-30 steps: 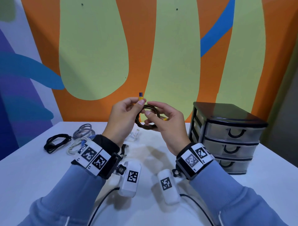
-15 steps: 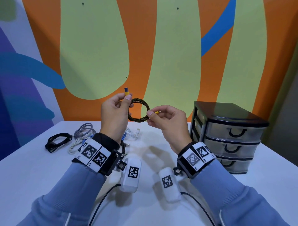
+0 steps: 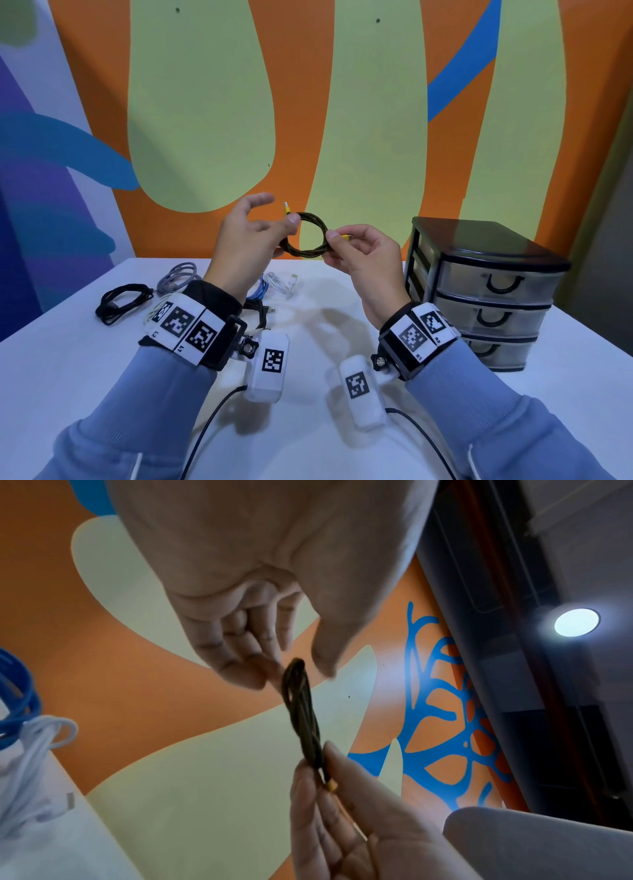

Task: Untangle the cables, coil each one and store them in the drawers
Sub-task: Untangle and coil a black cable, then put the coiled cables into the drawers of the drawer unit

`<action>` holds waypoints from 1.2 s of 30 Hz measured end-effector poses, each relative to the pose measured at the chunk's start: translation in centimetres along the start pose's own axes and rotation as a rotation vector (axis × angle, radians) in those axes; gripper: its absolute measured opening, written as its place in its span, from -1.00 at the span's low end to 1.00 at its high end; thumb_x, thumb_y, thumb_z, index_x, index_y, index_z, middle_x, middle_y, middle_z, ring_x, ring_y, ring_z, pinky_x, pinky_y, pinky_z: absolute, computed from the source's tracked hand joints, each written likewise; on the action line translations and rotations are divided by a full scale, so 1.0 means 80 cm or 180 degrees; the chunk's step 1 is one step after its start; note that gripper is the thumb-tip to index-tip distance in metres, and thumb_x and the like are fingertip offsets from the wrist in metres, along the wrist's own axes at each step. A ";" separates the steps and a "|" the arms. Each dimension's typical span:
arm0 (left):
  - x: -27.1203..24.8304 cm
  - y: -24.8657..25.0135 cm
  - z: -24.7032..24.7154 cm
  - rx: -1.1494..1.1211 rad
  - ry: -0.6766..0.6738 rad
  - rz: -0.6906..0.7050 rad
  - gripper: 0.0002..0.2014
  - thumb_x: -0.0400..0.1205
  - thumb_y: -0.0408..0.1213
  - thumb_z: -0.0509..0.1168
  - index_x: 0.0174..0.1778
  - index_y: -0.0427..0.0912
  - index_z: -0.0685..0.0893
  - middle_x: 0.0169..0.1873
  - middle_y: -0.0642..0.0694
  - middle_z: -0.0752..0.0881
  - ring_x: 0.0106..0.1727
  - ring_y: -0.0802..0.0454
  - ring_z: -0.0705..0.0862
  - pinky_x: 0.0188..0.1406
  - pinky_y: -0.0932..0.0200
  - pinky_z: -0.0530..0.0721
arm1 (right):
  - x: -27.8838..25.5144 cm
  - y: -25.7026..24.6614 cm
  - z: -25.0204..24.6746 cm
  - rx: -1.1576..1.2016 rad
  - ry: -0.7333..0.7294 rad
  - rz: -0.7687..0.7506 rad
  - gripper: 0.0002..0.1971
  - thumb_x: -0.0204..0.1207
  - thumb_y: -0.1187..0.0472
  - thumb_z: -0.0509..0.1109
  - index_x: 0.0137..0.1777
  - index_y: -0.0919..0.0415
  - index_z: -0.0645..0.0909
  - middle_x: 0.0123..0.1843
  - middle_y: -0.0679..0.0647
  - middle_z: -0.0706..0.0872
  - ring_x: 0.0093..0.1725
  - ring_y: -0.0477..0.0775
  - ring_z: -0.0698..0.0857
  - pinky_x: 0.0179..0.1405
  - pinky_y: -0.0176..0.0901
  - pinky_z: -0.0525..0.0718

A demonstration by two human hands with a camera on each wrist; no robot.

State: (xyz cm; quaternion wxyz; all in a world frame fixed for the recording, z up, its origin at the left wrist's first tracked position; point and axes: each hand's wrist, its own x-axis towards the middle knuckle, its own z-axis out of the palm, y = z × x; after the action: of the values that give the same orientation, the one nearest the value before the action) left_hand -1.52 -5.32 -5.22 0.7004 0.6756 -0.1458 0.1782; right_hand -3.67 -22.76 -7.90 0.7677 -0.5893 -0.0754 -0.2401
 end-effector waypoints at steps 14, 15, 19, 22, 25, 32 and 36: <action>-0.011 -0.019 -0.001 0.2711 -0.1458 -0.0181 -0.81 0.57 -0.33 0.61 -0.10 0.03 0.76 -0.28 0.03 0.79 -0.28 0.06 0.71 -0.33 0.18 0.57 | 0.005 0.004 -0.007 -0.1334 0.0046 -0.0415 -0.97 0.58 0.19 0.59 -0.05 0.07 0.79 -0.17 -0.14 0.81 -0.16 -0.14 0.71 -0.03 -0.17 0.72; -0.011 -0.020 0.000 0.2761 -0.1486 -0.0186 -0.81 0.57 -0.32 0.61 -0.09 0.03 0.76 -0.27 0.03 0.77 -0.27 0.07 0.70 -0.32 0.18 0.55 | 0.004 0.003 -0.006 -0.1363 0.0025 -0.0455 -0.97 0.58 0.19 0.59 -0.06 0.07 0.80 -0.18 -0.15 0.81 -0.15 -0.14 0.71 -0.04 -0.19 0.72; -0.006 -0.026 0.000 0.2912 -0.1260 -0.0099 -0.84 0.59 -0.35 0.58 -0.07 0.01 0.80 -0.17 0.03 0.77 -0.09 0.03 0.75 -0.25 0.15 0.61 | 0.000 -0.002 -0.002 -0.1451 -0.0040 -0.0609 -0.97 0.58 0.19 0.59 -0.09 0.07 0.80 -0.18 -0.16 0.82 -0.16 -0.19 0.71 -0.08 -0.27 0.69; -0.003 -0.034 0.000 0.3063 -0.1318 -0.0253 -0.88 0.61 -0.27 0.56 0.03 -0.01 0.83 -0.06 0.00 0.80 0.01 -0.02 0.79 0.02 0.06 0.78 | -0.008 -0.012 0.000 -0.1532 -0.0141 -0.0672 -0.96 0.58 0.20 0.59 -0.09 0.08 0.80 -0.19 -0.12 0.82 -0.18 -0.16 0.71 -0.12 -0.27 0.67; -0.002 -0.039 0.000 0.3191 -0.1427 -0.0409 -0.76 0.65 -0.13 0.55 0.20 -0.06 0.80 0.07 0.00 0.77 0.11 -0.02 0.75 0.14 0.07 0.74 | -0.022 -0.038 -0.004 -0.1938 -0.0509 -0.0900 -0.95 0.59 0.20 0.58 -0.11 0.05 0.80 -0.16 -0.09 0.84 -0.12 -0.10 0.75 -0.11 -0.36 0.65; 0.002 -0.039 -0.001 0.3020 -0.1083 -0.0097 -0.80 0.67 -0.05 0.52 0.19 0.07 0.81 0.08 0.02 0.80 0.15 -0.08 0.75 0.23 -0.03 0.74 | -0.031 -0.151 -0.082 -0.3874 -0.0928 -0.1247 -0.98 0.58 0.01 0.56 -0.03 -0.13 0.80 -0.07 -0.24 0.79 0.00 -0.19 0.71 0.00 -0.03 0.70; -0.001 -0.032 0.001 0.2732 -0.0872 -0.0025 -0.91 0.67 -0.04 0.51 0.04 0.09 0.83 -0.06 0.11 0.79 0.05 0.02 0.76 0.14 -0.05 0.77 | -0.018 -0.192 -0.134 -0.4679 -0.0930 -0.0671 -0.88 0.63 -0.13 0.46 0.06 -0.21 0.78 0.11 -0.14 0.72 0.16 -0.01 0.68 0.23 0.14 0.67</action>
State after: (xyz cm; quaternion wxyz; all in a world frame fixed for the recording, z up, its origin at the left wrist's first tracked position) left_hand -0.46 -5.48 -7.56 0.3317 0.9228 -0.1476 0.1288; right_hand -13.75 -35.39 1.68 0.1323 -0.9650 -0.0529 -0.2202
